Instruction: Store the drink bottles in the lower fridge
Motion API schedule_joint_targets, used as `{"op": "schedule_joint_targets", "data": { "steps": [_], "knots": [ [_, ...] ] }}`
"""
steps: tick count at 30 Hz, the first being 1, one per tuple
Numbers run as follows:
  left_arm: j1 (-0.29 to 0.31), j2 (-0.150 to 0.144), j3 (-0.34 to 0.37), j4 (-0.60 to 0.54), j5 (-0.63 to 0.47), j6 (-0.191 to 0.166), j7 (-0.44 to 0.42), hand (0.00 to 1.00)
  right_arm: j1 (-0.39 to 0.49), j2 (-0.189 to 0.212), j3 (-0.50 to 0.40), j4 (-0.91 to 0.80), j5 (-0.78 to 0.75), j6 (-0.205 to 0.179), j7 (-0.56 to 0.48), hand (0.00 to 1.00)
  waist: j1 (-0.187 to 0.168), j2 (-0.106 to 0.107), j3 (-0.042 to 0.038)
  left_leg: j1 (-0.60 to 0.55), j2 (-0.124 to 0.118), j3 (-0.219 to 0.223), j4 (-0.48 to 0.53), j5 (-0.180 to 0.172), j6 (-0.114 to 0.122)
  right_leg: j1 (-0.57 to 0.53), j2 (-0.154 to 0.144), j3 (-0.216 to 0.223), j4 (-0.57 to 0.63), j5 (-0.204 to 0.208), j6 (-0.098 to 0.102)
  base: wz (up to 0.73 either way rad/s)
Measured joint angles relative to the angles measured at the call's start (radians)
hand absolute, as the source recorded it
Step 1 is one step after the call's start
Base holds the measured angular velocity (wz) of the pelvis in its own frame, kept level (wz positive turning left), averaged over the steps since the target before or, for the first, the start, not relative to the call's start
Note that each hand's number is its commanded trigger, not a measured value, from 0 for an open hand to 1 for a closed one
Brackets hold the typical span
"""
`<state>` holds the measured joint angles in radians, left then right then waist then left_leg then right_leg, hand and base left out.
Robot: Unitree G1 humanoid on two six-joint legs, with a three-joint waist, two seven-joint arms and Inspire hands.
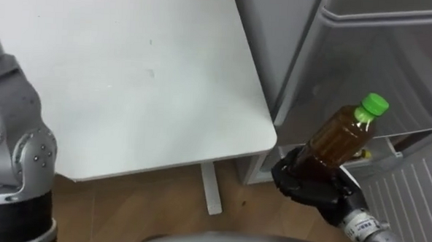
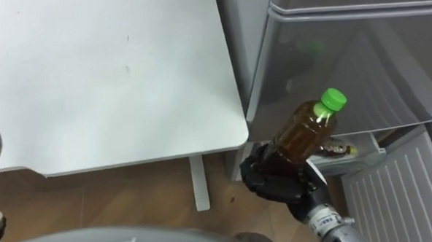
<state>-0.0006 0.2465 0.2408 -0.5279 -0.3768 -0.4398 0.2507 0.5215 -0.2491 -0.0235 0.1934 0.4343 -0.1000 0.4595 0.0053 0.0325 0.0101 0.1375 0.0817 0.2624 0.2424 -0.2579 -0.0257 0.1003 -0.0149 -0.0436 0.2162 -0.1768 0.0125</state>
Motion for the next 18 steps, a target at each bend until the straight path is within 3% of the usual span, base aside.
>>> {"op": "schedule_joint_targets", "data": {
  "steps": [5,10,15,18],
  "knots": [
    [0.093,0.000,0.074,0.002,0.114,-0.036,0.225,0.00,0.024,0.019,-0.043,0.000,0.007,-0.009,-0.120,1.00,0.000,0.005,-0.0018,0.022,-0.010,-0.018,-0.006,0.000,0.000,0.027,-0.010,-0.020,-0.013,-0.011,0.003,0.12],
    [0.212,0.010,0.229,0.071,0.143,-0.079,0.467,0.00,0.031,0.041,-0.098,-0.001,0.097,-0.010,-0.331,1.00,0.005,0.011,-0.0056,0.021,-0.016,-0.026,-0.016,0.000,0.001,0.024,-0.015,-0.032,-0.012,-0.022,0.006,0.05],
    [0.323,0.011,0.271,0.201,0.118,-0.076,0.598,0.00,0.036,0.045,-0.170,0.002,0.160,-0.011,-0.496,1.00,0.032,0.015,-0.0083,0.025,-0.022,-0.027,-0.025,0.001,0.002,0.025,-0.018,-0.027,-0.013,-0.024,0.009,-0.03],
    [0.409,0.010,0.296,0.265,0.019,-0.066,0.634,0.00,0.038,0.062,-0.213,0.018,0.197,-0.017,-0.553,1.00,0.033,0.019,-0.0109,0.029,-0.023,-0.027,-0.036,0.001,0.002,0.024,-0.018,-0.027,-0.015,-0.025,0.011,-0.01]
  ]
}}
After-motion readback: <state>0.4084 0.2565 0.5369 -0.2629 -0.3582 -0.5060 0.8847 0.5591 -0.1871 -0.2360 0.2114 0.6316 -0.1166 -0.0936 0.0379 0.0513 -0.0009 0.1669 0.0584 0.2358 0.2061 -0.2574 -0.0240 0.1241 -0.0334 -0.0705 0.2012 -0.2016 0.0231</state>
